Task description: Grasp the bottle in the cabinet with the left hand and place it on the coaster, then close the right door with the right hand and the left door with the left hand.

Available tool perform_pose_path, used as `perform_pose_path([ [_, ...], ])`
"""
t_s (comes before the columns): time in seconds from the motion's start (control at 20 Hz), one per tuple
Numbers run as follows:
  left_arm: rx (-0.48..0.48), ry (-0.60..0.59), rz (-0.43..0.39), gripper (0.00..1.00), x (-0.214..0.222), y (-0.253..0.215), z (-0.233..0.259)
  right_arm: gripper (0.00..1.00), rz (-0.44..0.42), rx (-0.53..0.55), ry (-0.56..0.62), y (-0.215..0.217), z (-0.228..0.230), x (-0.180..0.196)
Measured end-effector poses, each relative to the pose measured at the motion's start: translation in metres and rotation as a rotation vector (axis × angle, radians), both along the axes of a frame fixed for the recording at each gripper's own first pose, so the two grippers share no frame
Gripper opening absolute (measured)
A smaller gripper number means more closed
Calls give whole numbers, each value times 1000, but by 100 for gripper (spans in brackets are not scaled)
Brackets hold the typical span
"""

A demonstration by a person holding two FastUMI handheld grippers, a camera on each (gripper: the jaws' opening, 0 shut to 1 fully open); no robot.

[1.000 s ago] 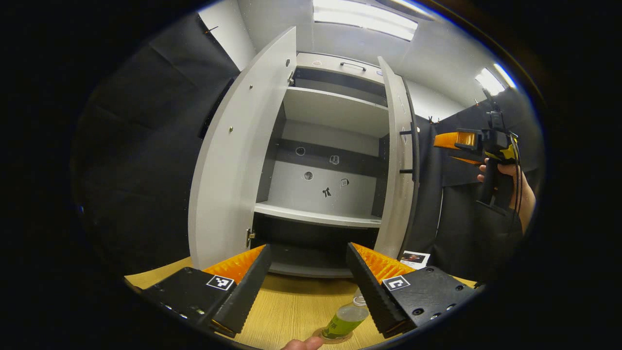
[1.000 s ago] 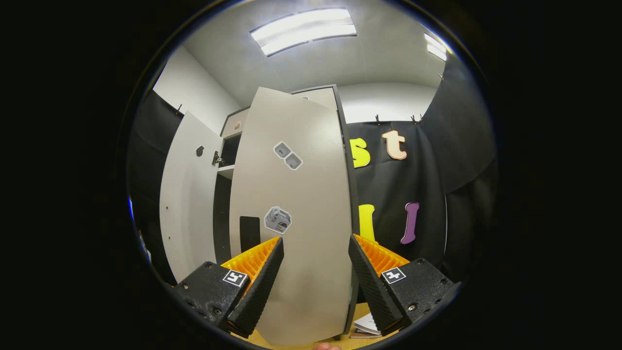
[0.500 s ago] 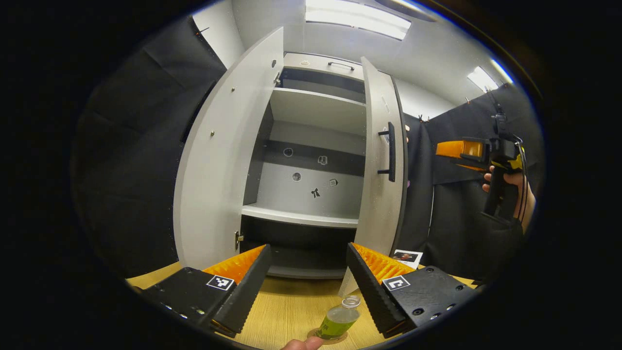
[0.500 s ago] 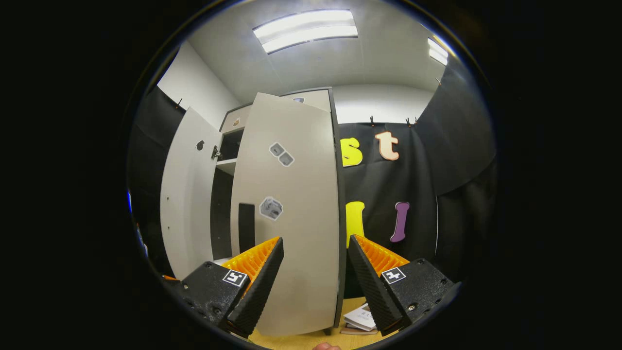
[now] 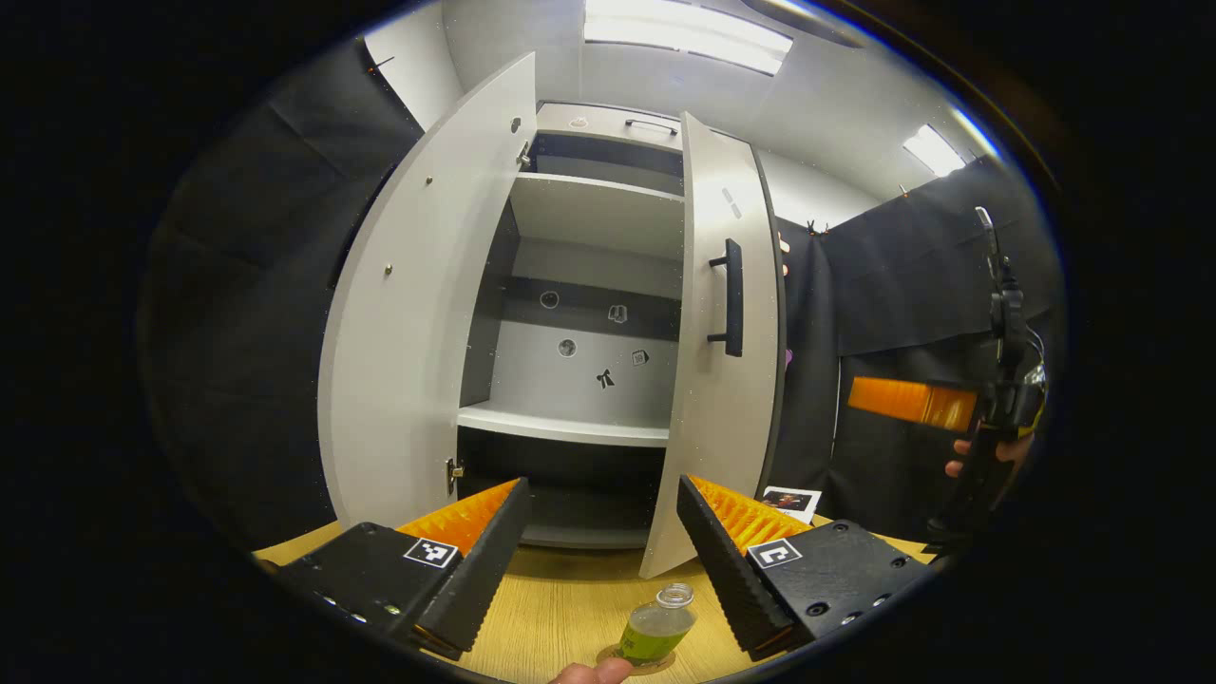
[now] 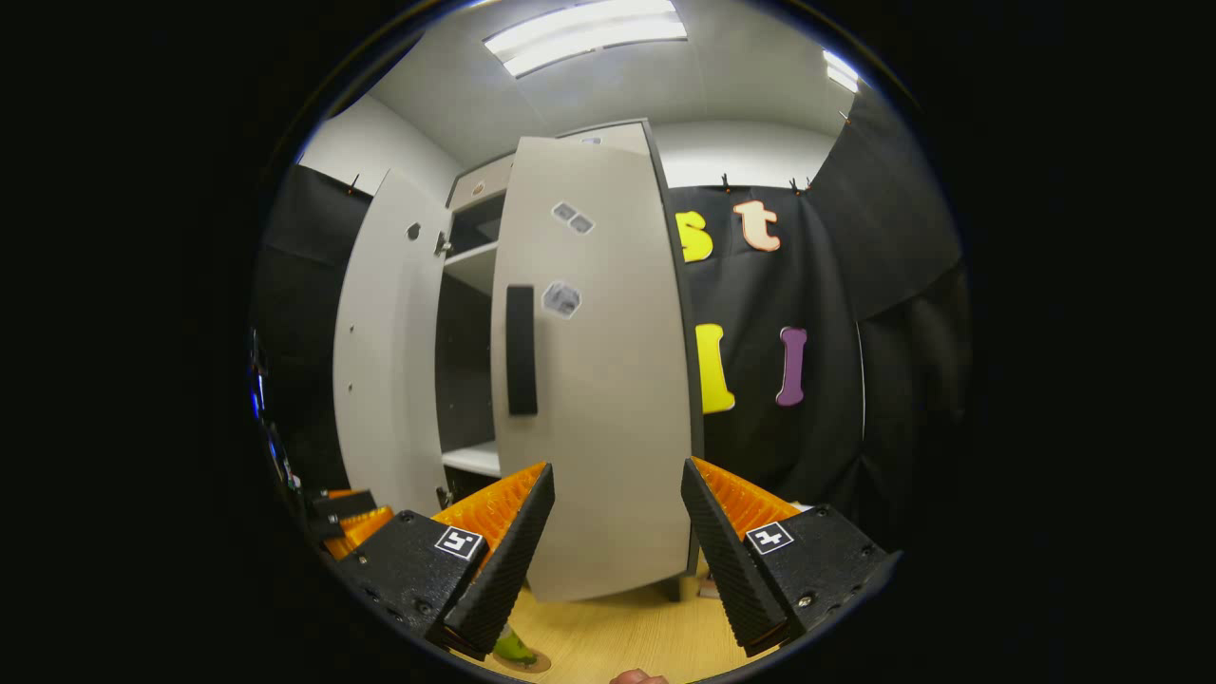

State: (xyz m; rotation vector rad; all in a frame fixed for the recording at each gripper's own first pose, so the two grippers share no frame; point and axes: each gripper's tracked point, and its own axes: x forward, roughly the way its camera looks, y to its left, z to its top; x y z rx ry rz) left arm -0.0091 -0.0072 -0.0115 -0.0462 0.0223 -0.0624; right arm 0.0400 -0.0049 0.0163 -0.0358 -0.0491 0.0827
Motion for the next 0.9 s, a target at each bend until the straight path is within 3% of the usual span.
perform_pose_path([
  [0.05,-11,-1,-5,99,1,-1,2,83,-5,-6,20,0,-12,-4],
  [0.1,-23,-9,-6,95,2,-1,6,83,-6,-10,43,0,-25,-9],
  [0.15,-35,-23,-4,99,2,0,12,83,-4,-13,71,0,-38,-12],
  [0.4,-44,-66,25,95,0,14,32,83,-7,37,140,0,-67,-22],
  [0.45,-43,-81,39,100,-1,20,40,83,-5,50,148,2,-70,-22],
  [0.5,-44,-96,58,95,-3,26,49,83,-1,61,154,3,-71,-21],
  [0.55,-46,-120,75,99,-6,33,60,83,5,69,160,5,-72,-21],
  [0.75,22,-222,155,99,-25,66,102,83,26,71,171,13,-75,-18],
  [0.8,42,-225,191,95,-29,78,105,83,32,69,172,15,-75,-17],
  [0.9,64,-252,285,99,-42,108,120,83,43,64,169,20,-74,-15],
])
